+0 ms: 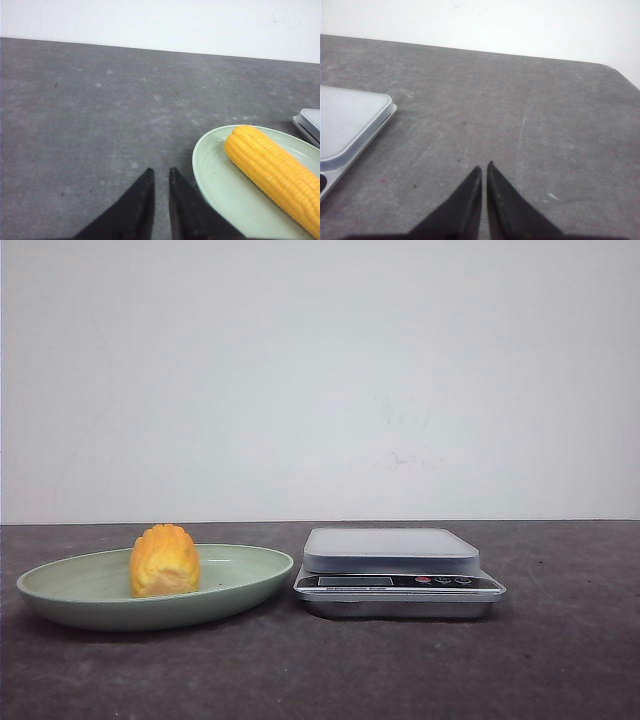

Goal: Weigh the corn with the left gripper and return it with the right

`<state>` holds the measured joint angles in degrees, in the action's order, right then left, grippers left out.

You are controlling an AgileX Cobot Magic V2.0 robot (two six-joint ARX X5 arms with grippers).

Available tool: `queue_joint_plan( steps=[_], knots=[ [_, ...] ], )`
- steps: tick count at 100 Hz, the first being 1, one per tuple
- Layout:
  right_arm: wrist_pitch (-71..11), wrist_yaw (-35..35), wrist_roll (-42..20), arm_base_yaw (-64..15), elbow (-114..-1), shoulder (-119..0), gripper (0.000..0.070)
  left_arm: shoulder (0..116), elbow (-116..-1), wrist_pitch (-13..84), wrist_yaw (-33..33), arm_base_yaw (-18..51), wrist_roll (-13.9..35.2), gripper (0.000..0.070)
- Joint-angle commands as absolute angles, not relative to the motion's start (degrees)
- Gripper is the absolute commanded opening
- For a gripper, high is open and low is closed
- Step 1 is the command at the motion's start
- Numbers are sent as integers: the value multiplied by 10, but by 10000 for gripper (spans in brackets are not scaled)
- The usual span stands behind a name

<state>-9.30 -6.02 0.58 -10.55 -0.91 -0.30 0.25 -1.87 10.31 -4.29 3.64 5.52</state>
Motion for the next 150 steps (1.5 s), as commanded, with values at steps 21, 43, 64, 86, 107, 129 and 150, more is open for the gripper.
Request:
queue_joint_plan(
  steps=[21, 43, 64, 86, 107, 129, 150],
  knots=[
    [-88, -60, 0, -107, -8, -2, 11, 2, -8, 107, -41, 37, 52, 12],
    [-88, -60, 0, -107, -8, -2, 11, 2, -8, 107, -41, 37, 52, 12],
    [-87, -60, 0, -107, -8, -2, 11, 2, -8, 107, -41, 37, 52, 12],
    [-81, -60, -18, -107, -8, -2, 11, 2, -8, 107, -41, 37, 52, 12],
    [-43, -56, -90, -107, -8, -2, 11, 2, -9, 107, -41, 37, 53, 12],
    [-19, -27, -185, -107, -9, -2, 11, 2, -9, 107, -61, 37, 169, 12],
    [-5, 112, -241, -107, -36, -2, 8, 2, -15, 110, -123, 37, 310, 11]
  ],
)
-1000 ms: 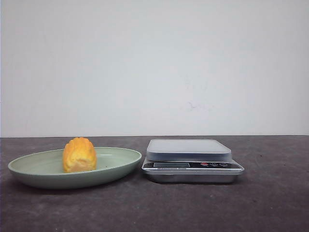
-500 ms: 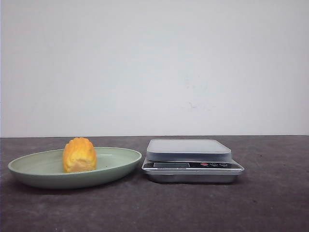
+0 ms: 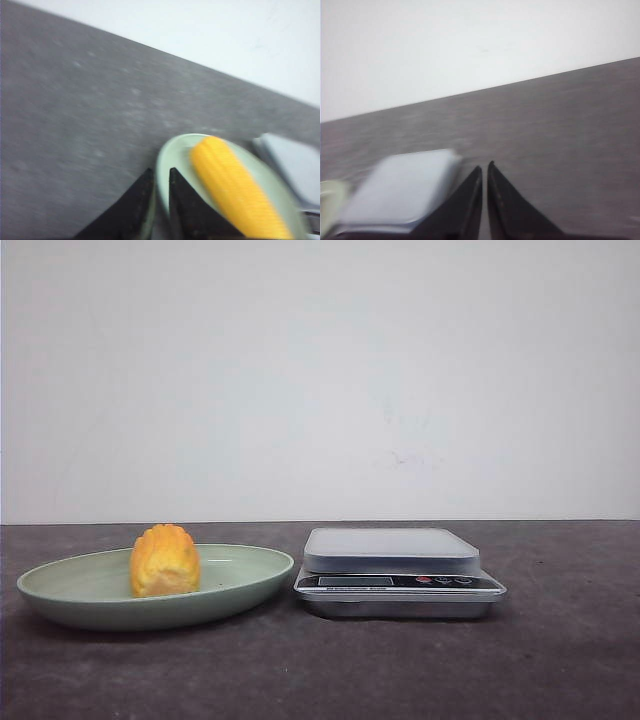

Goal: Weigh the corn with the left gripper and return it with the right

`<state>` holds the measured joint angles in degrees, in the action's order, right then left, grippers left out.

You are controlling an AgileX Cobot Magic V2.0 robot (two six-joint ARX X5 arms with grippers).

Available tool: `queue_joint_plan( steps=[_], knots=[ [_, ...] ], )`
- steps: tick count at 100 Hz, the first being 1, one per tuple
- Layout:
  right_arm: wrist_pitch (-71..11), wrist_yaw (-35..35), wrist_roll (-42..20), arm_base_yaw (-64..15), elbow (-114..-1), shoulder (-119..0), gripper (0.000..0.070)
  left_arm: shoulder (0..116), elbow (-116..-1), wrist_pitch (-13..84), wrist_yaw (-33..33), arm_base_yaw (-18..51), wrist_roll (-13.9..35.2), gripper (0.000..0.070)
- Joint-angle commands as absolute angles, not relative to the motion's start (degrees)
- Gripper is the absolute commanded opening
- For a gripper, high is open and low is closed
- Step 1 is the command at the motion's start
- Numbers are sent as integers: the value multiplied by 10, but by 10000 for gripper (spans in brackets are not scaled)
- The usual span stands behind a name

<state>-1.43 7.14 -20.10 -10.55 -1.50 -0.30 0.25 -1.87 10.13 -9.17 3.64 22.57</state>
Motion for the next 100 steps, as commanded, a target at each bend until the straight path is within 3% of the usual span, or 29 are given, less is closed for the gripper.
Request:
queue_joint_plan(
  steps=[1, 9, 24, 41, 64, 78, 100],
  knots=[
    [-5, 117, -243, -107, -38, -2, 7, 2, -15, 110, -127, 37, 314, 11],
    [-6, 150, -258, -107, -56, -2, 6, 2, -19, 110, -167, 37, 340, 11],
    [-64, 156, -271, -107, -118, -3, 6, 3, -43, 107, -182, 37, 403, 12],
    [-161, 156, -257, -107, -224, -23, 6, 15, -149, 178, -166, 37, 408, 15],
    [-173, 167, -194, -107, -370, -119, 6, 136, -395, 353, -148, 37, 277, 15],
    [-203, 168, -158, -107, -462, -190, 6, 222, -540, 365, -130, 37, 214, 14],
    [-223, 167, -140, -107, -522, -246, 6, 310, -688, 369, -127, 37, 169, 17]
  ],
)
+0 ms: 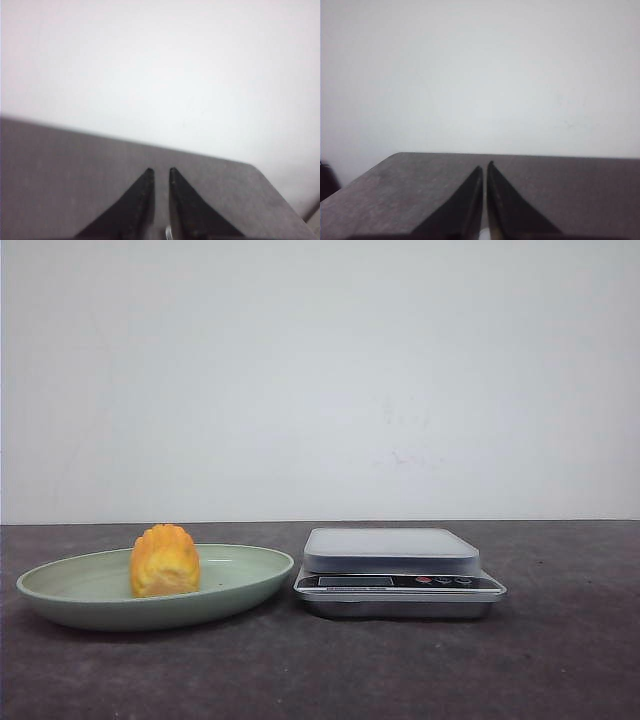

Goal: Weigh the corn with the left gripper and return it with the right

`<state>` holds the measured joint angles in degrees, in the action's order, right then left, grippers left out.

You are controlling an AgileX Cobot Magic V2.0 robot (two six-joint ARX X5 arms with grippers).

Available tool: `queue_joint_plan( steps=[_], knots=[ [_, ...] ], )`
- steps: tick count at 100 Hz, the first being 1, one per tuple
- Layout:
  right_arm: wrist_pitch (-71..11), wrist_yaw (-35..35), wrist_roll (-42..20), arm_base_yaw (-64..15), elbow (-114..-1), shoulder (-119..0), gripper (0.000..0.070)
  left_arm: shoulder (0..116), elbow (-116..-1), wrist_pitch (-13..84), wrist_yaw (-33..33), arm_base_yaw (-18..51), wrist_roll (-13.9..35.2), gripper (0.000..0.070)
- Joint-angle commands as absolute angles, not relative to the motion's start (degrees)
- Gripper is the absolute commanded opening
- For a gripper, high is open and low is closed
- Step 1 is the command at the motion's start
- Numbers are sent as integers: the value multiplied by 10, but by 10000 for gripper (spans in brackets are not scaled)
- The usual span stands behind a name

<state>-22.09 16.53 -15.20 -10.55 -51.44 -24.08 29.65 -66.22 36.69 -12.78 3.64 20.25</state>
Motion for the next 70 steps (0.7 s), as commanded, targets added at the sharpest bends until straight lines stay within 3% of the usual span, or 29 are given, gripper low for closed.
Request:
queue_joint_plan(
  steps=[1, 20, 34, 39, 48, 52, 58, 70],
  knots=[
    [-222, 167, -140, -107, -522, -246, 6, 312, -690, 370, -127, 37, 168, 17],
    [-224, 205, -143, -107, -522, -245, 6, 318, -700, 413, -137, 37, 164, 47],
    [-228, 214, -144, -107, -522, -245, 22, 318, -700, 456, -138, 37, 165, 155],
    [-229, 213, -144, -107, -522, -246, 116, 319, -700, 470, -138, 37, 165, 214],
    [-231, 206, -145, -107, -522, -246, 430, 324, -700, 502, -138, 37, 165, 402],
    [-233, 204, -146, -107, -522, -246, 525, 328, -700, 518, -140, 37, 165, 491],
    [-236, 198, -146, -107, -522, -247, 553, 335, -700, 543, -144, 37, 165, 570],
    [-237, 195, -145, -107, -522, -247, 553, 354, -700, 585, -199, 37, 165, 599]
  ],
)
